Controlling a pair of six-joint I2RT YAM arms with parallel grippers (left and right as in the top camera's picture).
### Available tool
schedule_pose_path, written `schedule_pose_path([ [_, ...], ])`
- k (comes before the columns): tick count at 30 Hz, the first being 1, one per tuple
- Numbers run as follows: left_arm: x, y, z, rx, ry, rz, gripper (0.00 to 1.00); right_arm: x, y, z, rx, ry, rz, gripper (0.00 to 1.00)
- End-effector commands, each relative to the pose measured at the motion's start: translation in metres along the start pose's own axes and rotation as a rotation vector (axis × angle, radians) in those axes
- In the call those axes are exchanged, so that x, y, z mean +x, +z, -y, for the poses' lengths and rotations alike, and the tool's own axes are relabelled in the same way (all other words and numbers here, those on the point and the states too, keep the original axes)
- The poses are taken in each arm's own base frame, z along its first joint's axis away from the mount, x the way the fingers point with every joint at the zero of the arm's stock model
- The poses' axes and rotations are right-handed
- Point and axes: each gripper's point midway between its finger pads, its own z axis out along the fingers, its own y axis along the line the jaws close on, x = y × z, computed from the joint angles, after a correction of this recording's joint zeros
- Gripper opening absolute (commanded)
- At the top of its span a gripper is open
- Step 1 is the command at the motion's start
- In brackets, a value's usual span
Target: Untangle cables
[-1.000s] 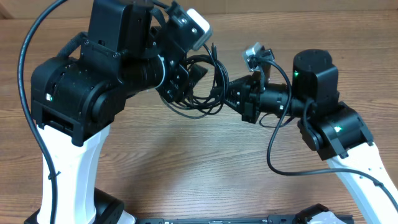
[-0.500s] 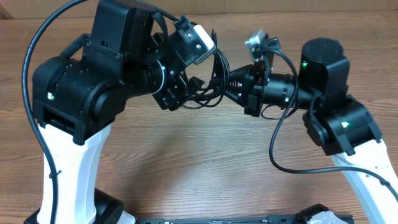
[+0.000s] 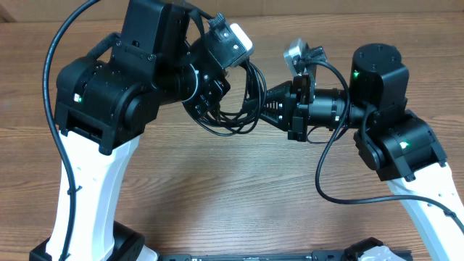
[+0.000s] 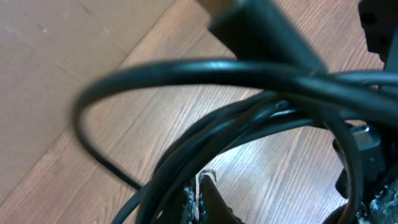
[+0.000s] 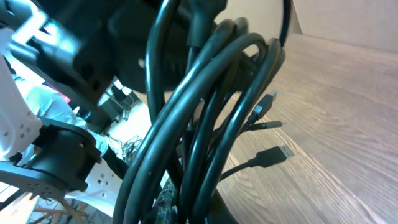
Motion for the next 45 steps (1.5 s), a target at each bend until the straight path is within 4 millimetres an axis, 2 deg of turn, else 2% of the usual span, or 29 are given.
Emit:
schedule_pose_path([
  [1,0.001,-0.004,-0.014,-0.082,-0.055,-0.003,0.04,-0.003,-0.006,0.000,0.051,-0.047,0.003,0.04],
  [3,0.003,-0.006,-0.023,-0.133,-0.076,-0.014,0.04,0.007,-0.009,0.024,0.178,-0.012,-0.019,0.04],
  [5,0.005,-0.008,-0.030,-0.175,-0.096,-0.022,0.04,0.016,-0.012,0.034,0.226,-0.001,-0.048,0.04],
  [6,0.004,-0.009,-0.034,-0.198,-0.105,-0.021,0.04,0.022,-0.014,0.036,0.235,0.005,-0.072,0.04],
  [10,0.003,-0.009,-0.037,-0.211,-0.106,-0.018,0.04,0.027,-0.015,0.037,0.240,-0.001,-0.089,0.04],
  [11,0.004,-0.009,-0.035,-0.203,-0.106,-0.019,0.09,0.027,-0.015,0.037,0.238,-0.001,-0.089,0.04],
  [12,0.005,-0.008,-0.032,-0.183,-0.106,-0.022,0.45,0.026,-0.014,0.035,0.226,-0.007,-0.085,0.04],
  [13,0.005,-0.007,-0.029,-0.166,-0.106,-0.021,0.76,0.023,-0.013,0.032,0.207,-0.017,-0.078,0.04],
  [14,0.004,-0.007,-0.026,-0.150,-0.105,-0.018,1.00,0.020,-0.012,0.028,0.184,-0.032,-0.068,0.04],
  [19,0.006,-0.005,-0.020,-0.119,-0.096,-0.028,1.00,0.001,-0.011,0.021,0.154,-0.055,-0.004,0.04],
  [21,0.007,-0.005,-0.020,-0.117,-0.097,-0.031,0.97,-0.003,-0.010,0.014,0.117,-0.061,0.009,0.04],
  [23,0.008,-0.003,-0.020,-0.116,-0.098,-0.035,0.90,-0.005,-0.009,0.001,0.045,-0.084,0.010,0.04],
  [25,0.010,0.000,-0.020,-0.113,-0.099,-0.044,0.76,-0.006,-0.009,-0.007,-0.004,-0.096,0.009,0.04],
  [26,0.011,0.003,-0.020,-0.110,-0.100,-0.050,0.62,-0.007,-0.009,-0.010,-0.018,-0.088,0.010,0.04],
  [27,0.012,0.005,-0.020,-0.108,-0.101,-0.055,0.38,-0.007,-0.009,-0.010,-0.019,-0.075,0.011,0.04],
  [29,0.013,0.012,-0.022,-0.107,-0.108,-0.060,0.04,-0.007,-0.009,-0.010,-0.018,-0.067,0.011,0.04],
  [34,0.014,0.018,-0.027,-0.127,-0.110,-0.069,0.04,-0.007,-0.009,-0.008,-0.007,-0.063,0.011,0.04],
  [36,0.014,0.017,-0.033,-0.162,-0.112,-0.070,0.04,-0.007,-0.009,0.003,0.056,-0.060,0.016,0.04],
  [40,0.013,0.007,-0.045,-0.245,-0.146,-0.055,0.04,0.005,-0.019,0.062,0.376,0.008,-0.002,0.04],
  [45,0.011,-0.016,-0.054,-0.331,-0.171,-0.018,0.04,0.030,-0.033,0.112,0.613,0.067,-0.085,0.04],
])
